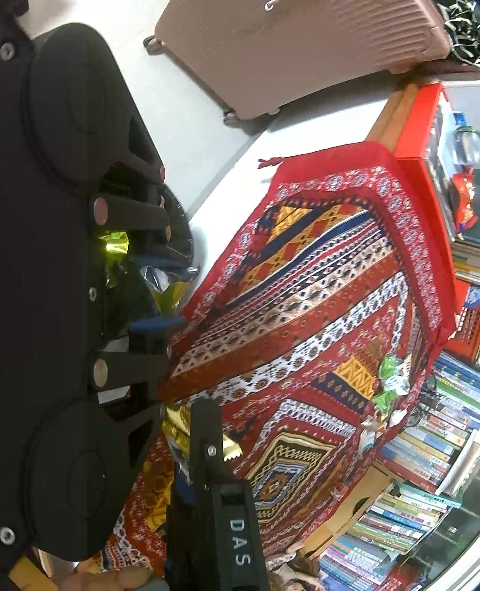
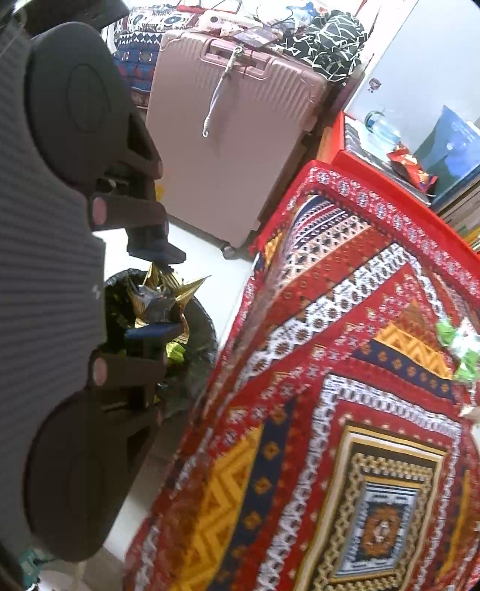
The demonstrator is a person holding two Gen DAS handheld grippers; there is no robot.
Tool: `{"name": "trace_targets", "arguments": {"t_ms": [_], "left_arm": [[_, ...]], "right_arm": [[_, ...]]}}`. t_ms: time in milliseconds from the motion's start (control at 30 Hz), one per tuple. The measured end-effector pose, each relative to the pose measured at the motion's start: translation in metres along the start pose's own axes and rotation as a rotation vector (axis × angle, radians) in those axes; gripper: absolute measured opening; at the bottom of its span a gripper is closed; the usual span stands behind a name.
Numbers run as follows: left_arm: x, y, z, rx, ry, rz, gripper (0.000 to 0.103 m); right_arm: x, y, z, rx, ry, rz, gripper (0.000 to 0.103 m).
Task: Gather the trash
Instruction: 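Carry both wrappers over the black bin and open both tools to drop them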
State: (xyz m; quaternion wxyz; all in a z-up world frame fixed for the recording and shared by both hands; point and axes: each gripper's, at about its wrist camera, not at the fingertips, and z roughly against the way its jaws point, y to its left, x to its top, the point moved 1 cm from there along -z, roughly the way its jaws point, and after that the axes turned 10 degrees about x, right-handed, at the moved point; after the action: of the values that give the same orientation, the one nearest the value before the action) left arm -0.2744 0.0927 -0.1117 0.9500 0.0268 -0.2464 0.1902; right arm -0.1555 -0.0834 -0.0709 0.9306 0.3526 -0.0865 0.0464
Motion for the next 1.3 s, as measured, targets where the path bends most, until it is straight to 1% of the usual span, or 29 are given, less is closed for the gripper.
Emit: {"name": "trace_targets", "arguments": {"t_ms": [233, 567, 633, 700, 867, 1033, 1100, 1167, 1233, 1300], "left_arm": [[-0.005, -0.002, -0.007, -0.002, 0.012, -0.026, 0.026], [-0.009, -0.006, -0.026, -0.017, 0.043, -0.062, 0.027], [-0.01, -0.006, -0.031, -0.018, 0.052, -0.069, 0.028], [-0.01, -0.006, -0.036, -0.021, 0.06, -0.071, 0.032], [-0.013, -0.005, -0.044, -0.043, 0.063, -0.097, 0.033], [-0.015, -0.007, -0.052, -0.046, 0.076, -0.123, 0.041], [-0.015, -0.007, -0.054, -0.044, 0.075, -0.129, 0.047], [-0.014, -0.007, -0.054, -0.042, 0.072, -0.132, 0.051], [-0.014, -0.007, -0.055, -0.042, 0.073, -0.129, 0.054], [-0.013, -0.007, -0.055, -0.042, 0.074, -0.123, 0.057]], "right_arm": [[-0.005, -0.006, -0.015, -0.006, 0.032, -0.036, 0.04], [-0.004, -0.011, -0.036, -0.033, 0.06, -0.046, 0.043], [-0.004, -0.012, -0.04, -0.036, 0.065, -0.047, 0.045], [-0.003, -0.013, -0.043, -0.037, 0.069, -0.05, 0.045], [-0.003, -0.016, -0.05, -0.047, 0.078, -0.06, 0.046], [-0.004, -0.02, -0.057, -0.049, 0.089, -0.074, 0.048], [-0.004, -0.021, -0.059, -0.052, 0.094, -0.078, 0.051], [-0.004, -0.022, -0.06, -0.054, 0.094, -0.083, 0.059], [-0.003, -0.022, -0.061, -0.052, 0.094, -0.088, 0.063], [-0.003, -0.023, -0.062, -0.054, 0.098, -0.091, 0.064]]}}
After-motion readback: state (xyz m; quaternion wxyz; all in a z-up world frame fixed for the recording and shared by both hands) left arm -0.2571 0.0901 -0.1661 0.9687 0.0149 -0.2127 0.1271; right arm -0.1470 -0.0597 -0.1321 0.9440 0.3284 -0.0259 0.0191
